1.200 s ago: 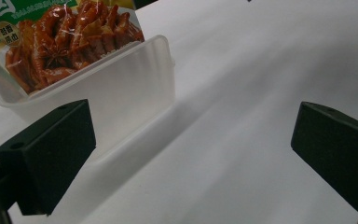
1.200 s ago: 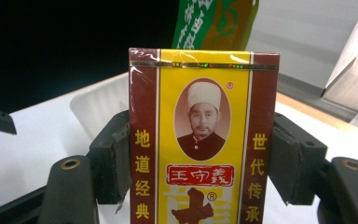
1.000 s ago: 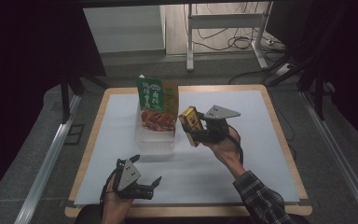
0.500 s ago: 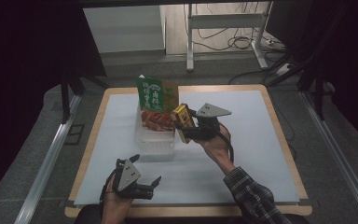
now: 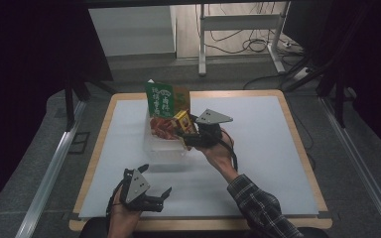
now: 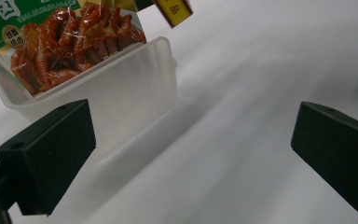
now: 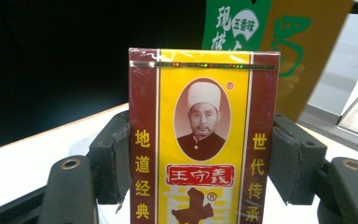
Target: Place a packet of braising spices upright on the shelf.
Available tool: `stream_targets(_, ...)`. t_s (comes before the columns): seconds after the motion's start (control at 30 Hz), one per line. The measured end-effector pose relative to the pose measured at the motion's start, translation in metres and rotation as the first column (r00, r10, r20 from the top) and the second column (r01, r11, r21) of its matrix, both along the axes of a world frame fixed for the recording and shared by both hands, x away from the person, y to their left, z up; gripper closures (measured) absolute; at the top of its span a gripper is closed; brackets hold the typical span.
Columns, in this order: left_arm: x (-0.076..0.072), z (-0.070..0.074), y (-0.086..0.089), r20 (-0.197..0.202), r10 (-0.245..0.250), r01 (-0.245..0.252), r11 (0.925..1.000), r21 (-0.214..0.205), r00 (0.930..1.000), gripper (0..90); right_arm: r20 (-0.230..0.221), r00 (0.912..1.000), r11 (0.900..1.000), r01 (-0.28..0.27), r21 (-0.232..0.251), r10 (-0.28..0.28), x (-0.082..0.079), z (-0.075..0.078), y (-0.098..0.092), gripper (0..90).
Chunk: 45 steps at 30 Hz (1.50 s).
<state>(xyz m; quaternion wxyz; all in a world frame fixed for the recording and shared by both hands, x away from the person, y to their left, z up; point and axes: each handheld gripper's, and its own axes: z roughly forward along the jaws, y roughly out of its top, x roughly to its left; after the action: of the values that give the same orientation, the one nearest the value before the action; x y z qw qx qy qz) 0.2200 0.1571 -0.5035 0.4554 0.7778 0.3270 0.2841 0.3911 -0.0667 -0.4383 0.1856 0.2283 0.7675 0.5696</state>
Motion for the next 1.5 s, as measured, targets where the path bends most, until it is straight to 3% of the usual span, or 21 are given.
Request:
stream_targets(0.47, 0.000, 0.000, 0.000, 0.002, -0.003, 0.003, 1.0000, 0.007, 1.0000, 0.0, 0.016, 0.9997, 0.9999, -0.017, 0.002, 0.017, 0.005, -0.005, 0.025, 32.0)
stream_targets(0.83, 0.000, 0.000, -0.001, 0.001, -0.008, 0.008, 0.9999, 0.010, 1.0000, 0.0, 0.004, 0.9995, 0.9993, -0.031, 0.020, 0.031, 0.008, -0.014, 0.041, 32.0)
stream_targets(1.13, 0.000, 0.000, -0.002, 0.000, -0.015, 0.015, 0.9995, 0.026, 0.9999, 0.0, -0.020, 0.9987, 0.9983, -0.046, 0.035, 0.047, 0.005, -0.024, 0.047, 32.0)
stream_targets(1.5, 0.000, -0.001, -0.004, 0.000, -0.015, 0.015, 0.9992, 0.036, 0.9999, 0.0, -0.096, 0.9949, 0.9994, -0.028, 0.019, 0.030, 0.005, -0.039, 0.041, 32.3)
